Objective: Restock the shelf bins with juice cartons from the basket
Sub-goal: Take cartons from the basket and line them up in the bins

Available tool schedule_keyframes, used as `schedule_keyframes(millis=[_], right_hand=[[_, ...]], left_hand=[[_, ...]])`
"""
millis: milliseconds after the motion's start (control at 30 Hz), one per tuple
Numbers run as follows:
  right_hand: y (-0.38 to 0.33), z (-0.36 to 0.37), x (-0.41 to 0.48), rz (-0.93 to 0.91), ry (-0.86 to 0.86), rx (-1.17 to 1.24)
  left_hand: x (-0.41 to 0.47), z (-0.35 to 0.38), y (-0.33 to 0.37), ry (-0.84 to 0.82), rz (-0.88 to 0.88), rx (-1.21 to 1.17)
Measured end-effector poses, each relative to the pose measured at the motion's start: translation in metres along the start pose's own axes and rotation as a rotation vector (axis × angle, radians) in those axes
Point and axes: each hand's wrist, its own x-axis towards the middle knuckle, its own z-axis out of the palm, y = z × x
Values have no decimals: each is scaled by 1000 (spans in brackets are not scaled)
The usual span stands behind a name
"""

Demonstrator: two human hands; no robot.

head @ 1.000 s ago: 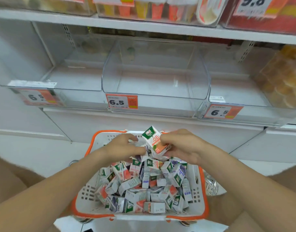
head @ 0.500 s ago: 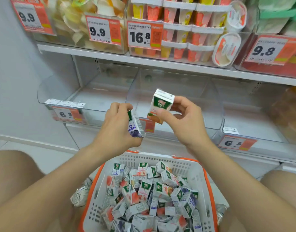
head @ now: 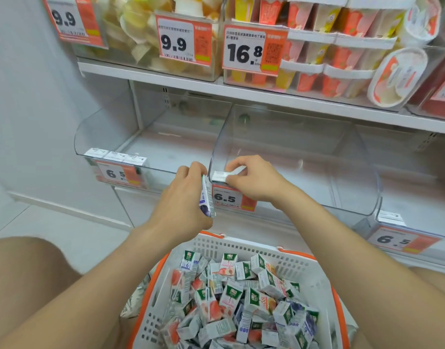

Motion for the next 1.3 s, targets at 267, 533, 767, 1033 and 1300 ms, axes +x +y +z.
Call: schedule_keyframes(millis=[267, 533, 767, 1033, 1300], right_hand=[[1, -12, -13, -145, 111, -148], [5, -63, -82, -128, -53, 305], [36, -97, -111, -129, 95, 101], [65, -164, -151, 4, 390, 49], [157, -221, -168, 210, 514, -374]], left_hand=[[0, -2, 13, 92, 99, -127], [-5, 8, 67, 160, 385, -331], [-10, 32, 106, 93, 354, -434], [-13, 77, 148, -11, 541, -269], [-25, 119, 180, -90, 736, -17]])
